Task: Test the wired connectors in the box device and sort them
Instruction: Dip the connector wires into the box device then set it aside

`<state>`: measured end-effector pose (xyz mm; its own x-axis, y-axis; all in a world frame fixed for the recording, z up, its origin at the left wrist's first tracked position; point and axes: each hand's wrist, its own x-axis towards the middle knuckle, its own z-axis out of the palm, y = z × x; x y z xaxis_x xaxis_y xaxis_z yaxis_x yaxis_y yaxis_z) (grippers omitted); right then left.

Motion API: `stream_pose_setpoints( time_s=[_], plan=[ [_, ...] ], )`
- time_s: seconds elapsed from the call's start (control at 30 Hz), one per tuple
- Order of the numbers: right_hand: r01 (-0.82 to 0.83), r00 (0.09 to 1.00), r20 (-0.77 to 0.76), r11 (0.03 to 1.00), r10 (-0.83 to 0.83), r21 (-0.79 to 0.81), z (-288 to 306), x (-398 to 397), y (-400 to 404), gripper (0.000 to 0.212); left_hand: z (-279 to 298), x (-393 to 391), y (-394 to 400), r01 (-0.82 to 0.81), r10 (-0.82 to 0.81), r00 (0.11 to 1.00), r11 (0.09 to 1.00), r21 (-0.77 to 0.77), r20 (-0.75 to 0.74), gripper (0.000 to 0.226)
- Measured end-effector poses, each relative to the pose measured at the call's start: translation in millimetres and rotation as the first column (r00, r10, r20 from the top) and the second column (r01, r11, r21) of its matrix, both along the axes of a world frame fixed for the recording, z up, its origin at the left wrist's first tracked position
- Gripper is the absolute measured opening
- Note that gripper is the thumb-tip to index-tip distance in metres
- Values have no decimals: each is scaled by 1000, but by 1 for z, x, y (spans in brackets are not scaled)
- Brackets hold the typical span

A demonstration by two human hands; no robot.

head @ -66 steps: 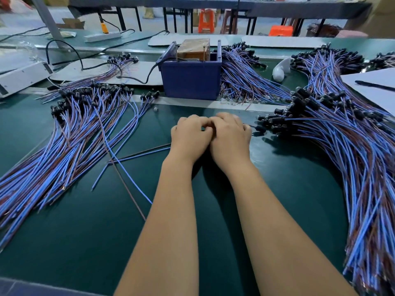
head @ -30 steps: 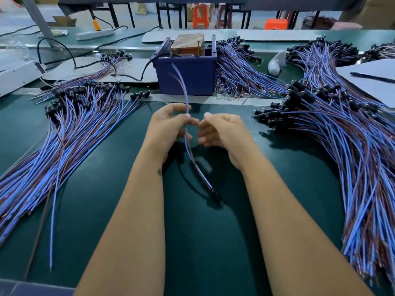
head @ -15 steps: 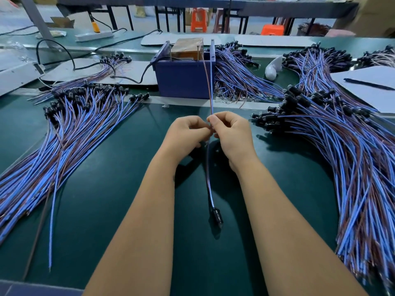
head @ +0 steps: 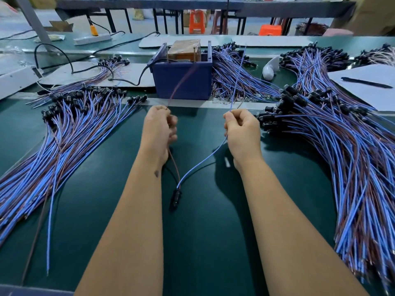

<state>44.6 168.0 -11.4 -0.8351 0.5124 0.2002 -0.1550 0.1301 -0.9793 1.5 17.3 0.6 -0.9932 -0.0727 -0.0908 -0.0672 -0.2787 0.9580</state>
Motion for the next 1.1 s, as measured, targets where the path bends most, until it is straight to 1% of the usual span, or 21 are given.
stream_pose_setpoints(
  time_s=[0.07,0.1,0.2,0.27,0.33,0.4,0.5,0.57,0.63,0.7,0.8,0.87,1.0,1.1],
  plan=[
    [15,1000,-2,1000,-15,-24,0,0,2,18,-7,-1,-9,-24,17,998,994,-111,-63,21],
    [16,1000,-6,999,-16,-32,0,1,1,18,-9,0,-11,-29,10,993,987,-160,-120,23],
    [-11,1000,-21,1000,11,-29,1,3,-1,21,-10,4,-7,-20,-79,956,943,-333,-282,29],
    [-19,999,-41,999,18,-37,3,4,-2,21,-11,4,-3,-41,-124,941,881,-471,-313,29],
    [-16,998,-53,999,13,-48,3,4,-3,22,-11,6,1,-43,-144,943,841,-539,-299,30],
    [-7,998,-56,999,5,-31,4,4,-5,23,-9,9,4,-24,-144,945,866,-500,-295,31],
    [2,999,-54,1000,-2,1,3,3,-6,25,-5,13,5,-39,-126,930,902,-431,-347,28],
    [2,999,-40,1000,-2,-6,3,3,-7,25,-5,13,5,-80,-101,926,889,-452,-364,27],
    [4,1000,-15,999,-4,-34,3,3,-6,25,-7,10,4,-118,-63,937,870,-478,-344,28],
    [-1,1000,2,997,1,-80,3,2,-5,27,-8,8,3,-163,-3,945,862,-481,-326,27],
    [-12,1000,4,997,13,-81,5,2,-7,29,-11,7,2,-257,104,939,846,-468,-327,24],
    [-16,1000,-1,996,16,-84,6,1,-10,27,-12,6,1,-269,134,939,861,-431,-318,23],
    [19,1000,3,995,-18,-95,8,-8,-21,27,-11,-2,0,-264,192,951,912,-314,-242,24],
    [39,999,26,995,-36,-93,8,-18,-28,27,-11,-5,-2,-240,178,953,937,-253,-246,25]
  ],
)
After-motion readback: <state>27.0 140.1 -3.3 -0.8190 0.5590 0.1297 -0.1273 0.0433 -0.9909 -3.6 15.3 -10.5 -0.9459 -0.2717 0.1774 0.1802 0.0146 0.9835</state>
